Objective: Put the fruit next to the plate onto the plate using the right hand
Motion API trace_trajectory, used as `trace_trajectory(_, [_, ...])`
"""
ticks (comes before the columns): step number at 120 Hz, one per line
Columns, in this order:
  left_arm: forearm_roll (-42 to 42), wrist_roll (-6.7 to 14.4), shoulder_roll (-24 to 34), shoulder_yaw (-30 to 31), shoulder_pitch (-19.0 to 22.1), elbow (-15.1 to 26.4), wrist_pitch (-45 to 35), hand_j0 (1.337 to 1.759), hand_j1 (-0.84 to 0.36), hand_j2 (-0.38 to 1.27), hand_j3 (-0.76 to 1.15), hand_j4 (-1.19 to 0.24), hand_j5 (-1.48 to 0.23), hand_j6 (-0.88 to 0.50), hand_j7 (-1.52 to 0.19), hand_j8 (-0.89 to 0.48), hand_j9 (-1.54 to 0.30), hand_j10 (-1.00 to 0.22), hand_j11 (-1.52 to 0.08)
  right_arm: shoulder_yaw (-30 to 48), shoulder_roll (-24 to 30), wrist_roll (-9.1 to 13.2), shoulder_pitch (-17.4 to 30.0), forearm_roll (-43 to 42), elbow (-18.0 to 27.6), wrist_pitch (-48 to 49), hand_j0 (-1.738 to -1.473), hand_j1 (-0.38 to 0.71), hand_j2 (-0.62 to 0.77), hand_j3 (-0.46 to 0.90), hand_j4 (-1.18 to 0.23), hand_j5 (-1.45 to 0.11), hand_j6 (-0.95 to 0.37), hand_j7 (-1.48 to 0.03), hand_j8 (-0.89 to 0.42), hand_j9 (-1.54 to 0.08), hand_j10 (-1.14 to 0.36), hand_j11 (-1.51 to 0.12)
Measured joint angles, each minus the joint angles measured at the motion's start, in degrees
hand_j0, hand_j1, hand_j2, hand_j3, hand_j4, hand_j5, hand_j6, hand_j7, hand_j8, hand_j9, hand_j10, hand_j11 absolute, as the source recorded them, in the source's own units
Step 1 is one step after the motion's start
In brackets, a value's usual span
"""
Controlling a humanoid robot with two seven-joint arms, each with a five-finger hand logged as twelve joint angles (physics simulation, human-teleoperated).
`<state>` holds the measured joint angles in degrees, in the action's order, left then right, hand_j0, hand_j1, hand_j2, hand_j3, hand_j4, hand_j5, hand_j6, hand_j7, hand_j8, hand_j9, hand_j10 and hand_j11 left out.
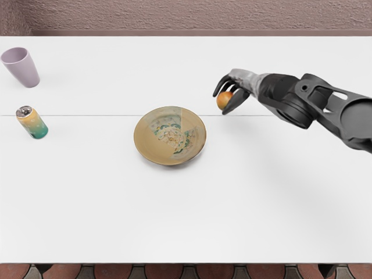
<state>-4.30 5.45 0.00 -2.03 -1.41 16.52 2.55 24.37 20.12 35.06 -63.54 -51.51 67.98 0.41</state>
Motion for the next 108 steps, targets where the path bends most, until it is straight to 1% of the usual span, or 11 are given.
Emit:
trace_trajectory(19, [0.0,0.0,0.0,0.0,0.0,0.0,0.0,1.658,0.35,0.0,0.0,0.0,0.0,0.0,0.0,0.0,0.0,0.0,0.0,0.4,-1.2,0.0,-0.1,0.5,3.2,0.1,-1.655,0.33,0.2,0.0,-0.7,-0.99,-0.5,-0.95,-0.4,-0.97,-0.56,-0.98])
trace_trajectory(34, [0.0,0.0,0.0,0.0,0.0,0.0,0.0,1.658,0.35,0.0,0.0,0.0,0.0,0.0,0.0,0.0,0.0,0.0,0.0,0.3,-3.1,0.0,0.0,0.6,4.4,0.1,-1.655,0.33,0.2,0.0,-0.7,-1.0,-0.5,-0.95,-0.4,-0.97,-0.56,-0.98])
trace_trajectory(42, [0.0,0.0,0.0,0.0,0.0,0.0,0.0,1.658,0.35,0.0,0.0,0.0,0.0,0.0,0.0,0.0,0.0,0.0,0.0,0.1,-4.4,0.0,0.2,0.7,4.7,0.1,-1.655,0.34,0.23,0.0,-0.7,-1.0,-0.5,-0.95,-0.39,-0.97,-0.56,-0.98])
trace_trajectory(55, [0.0,0.0,0.0,0.0,0.0,0.0,0.0,1.658,0.35,0.0,0.0,0.0,0.0,0.0,0.0,0.0,0.0,0.0,0.0,-0.6,-6.6,0.0,0.6,0.7,4.9,0.0,-1.655,0.32,0.19,0.0,-0.7,-1.0,-0.52,-0.95,-0.4,-0.96,-0.55,-0.97])
trace_trajectory(62, [0.0,0.0,0.0,0.0,0.0,0.0,0.0,1.658,0.35,0.0,0.0,0.0,0.0,0.0,0.0,0.0,0.0,0.0,0.0,-1.0,-7.6,0.0,0.9,0.8,5.0,0.0,-1.656,0.33,0.23,0.0,-0.7,-1.01,-0.5,-0.95,-0.39,-0.97,-0.55,-0.97])
trace_trajectory(93, [0.0,0.0,0.0,0.0,0.0,0.0,0.0,1.658,0.35,0.0,0.0,0.0,0.0,0.0,0.0,0.0,0.0,0.0,0.0,-2.2,-10.9,0.0,1.7,0.8,4.6,-0.1,-1.656,0.38,0.29,0.0,-0.7,-1.03,-0.48,-0.96,-0.36,-0.99,-0.52,-0.98])
trace_trajectory(98, [0.0,0.0,0.0,0.0,0.0,0.0,0.0,1.658,0.35,0.0,0.0,0.0,0.0,0.0,0.0,0.0,0.0,0.0,0.0,-2.3,-11.1,0.0,1.7,0.7,4.6,-0.3,-1.656,0.37,0.27,0.0,-0.68,-0.98,-0.49,-0.92,-0.38,-0.94,-0.51,-0.94])
trace_trajectory(108, [0.0,0.0,0.0,0.0,0.0,0.0,0.0,1.658,0.35,0.0,0.0,0.0,0.0,0.0,0.0,0.0,0.0,0.0,0.0,-2.0,-11.1,0.0,1.7,0.5,4.6,-1.2,-1.657,0.17,0.17,0.0,-0.49,-0.7,-0.37,-0.66,-0.3,-0.68,-0.38,-0.68])
